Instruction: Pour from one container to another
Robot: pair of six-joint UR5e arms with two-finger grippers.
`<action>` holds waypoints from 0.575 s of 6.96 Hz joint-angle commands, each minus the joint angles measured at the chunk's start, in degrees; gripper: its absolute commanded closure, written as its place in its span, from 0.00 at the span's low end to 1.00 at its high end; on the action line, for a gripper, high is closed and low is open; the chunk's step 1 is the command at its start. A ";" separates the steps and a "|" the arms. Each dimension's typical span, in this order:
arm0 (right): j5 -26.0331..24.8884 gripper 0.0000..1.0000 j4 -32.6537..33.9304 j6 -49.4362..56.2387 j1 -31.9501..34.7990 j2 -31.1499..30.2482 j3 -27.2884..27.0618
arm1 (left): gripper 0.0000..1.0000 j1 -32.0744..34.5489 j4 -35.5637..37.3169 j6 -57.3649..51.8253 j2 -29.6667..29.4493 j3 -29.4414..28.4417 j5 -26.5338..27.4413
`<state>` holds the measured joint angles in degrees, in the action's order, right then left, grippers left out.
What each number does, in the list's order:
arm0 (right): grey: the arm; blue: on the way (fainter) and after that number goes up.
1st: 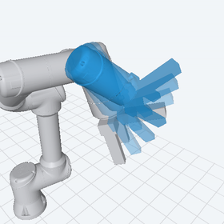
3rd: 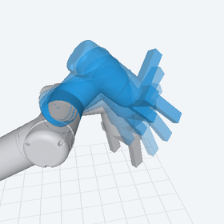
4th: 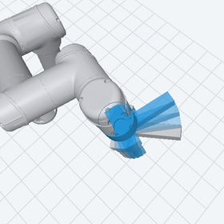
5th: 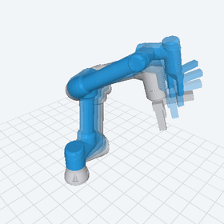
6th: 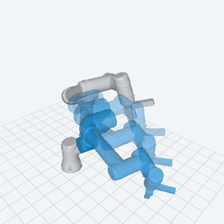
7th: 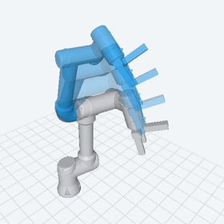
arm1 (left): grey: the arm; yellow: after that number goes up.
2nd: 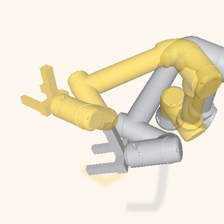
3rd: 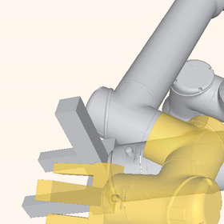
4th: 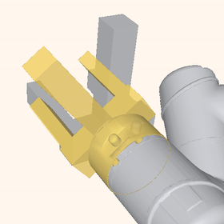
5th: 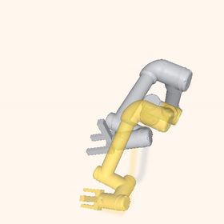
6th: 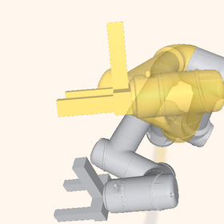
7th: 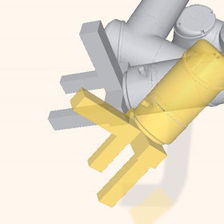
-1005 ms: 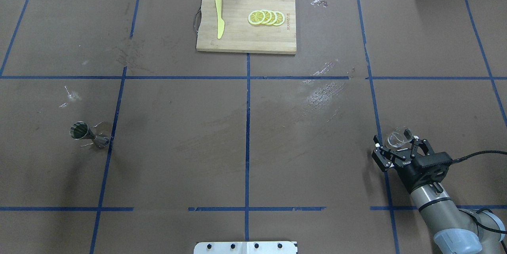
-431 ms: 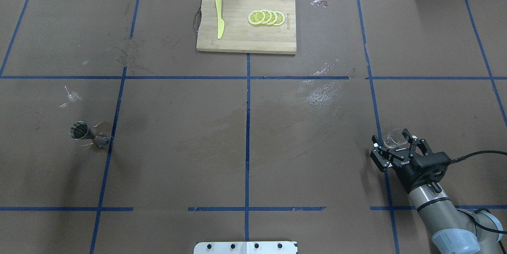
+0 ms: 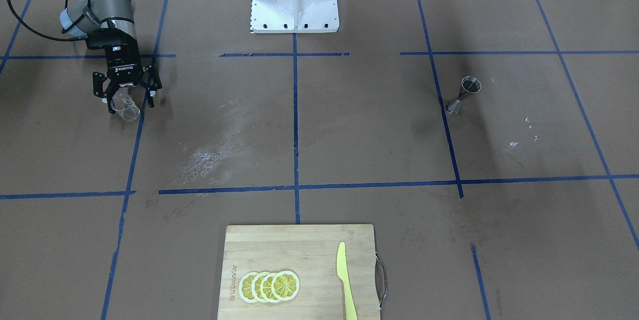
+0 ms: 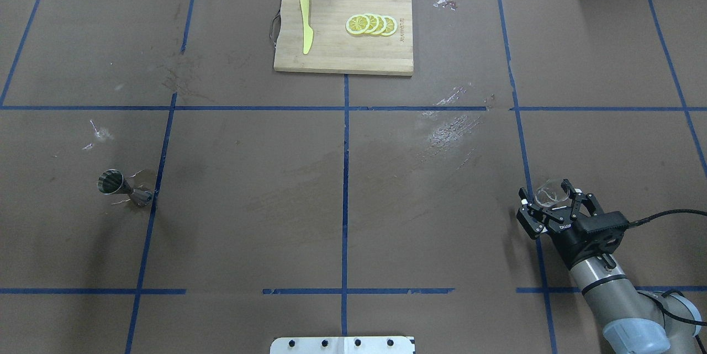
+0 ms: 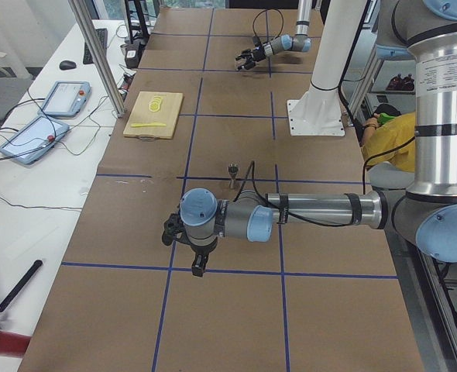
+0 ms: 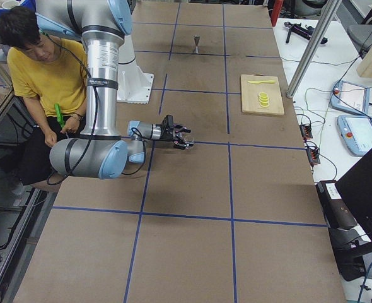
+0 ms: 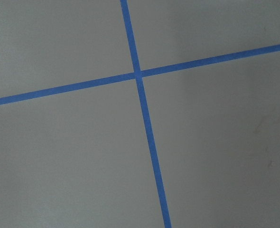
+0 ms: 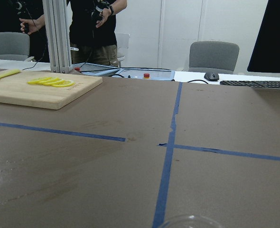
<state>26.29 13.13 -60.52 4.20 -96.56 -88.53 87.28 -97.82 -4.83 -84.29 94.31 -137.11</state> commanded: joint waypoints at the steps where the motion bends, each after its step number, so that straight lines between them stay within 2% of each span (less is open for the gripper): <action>1: -0.80 0.00 -0.03 0.41 0.28 -0.82 -0.06 | 0.00 0.00 0.00 -0.01 0.00 0.00 0.00; 4: -1.50 0.00 -0.03 0.93 0.36 -0.82 -0.84 | 0.00 0.00 0.00 -0.01 0.09 0.09 0.00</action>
<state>24.90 13.10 -59.94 4.50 -97.35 -88.80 87.28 -97.82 -4.83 -84.27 94.38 -137.11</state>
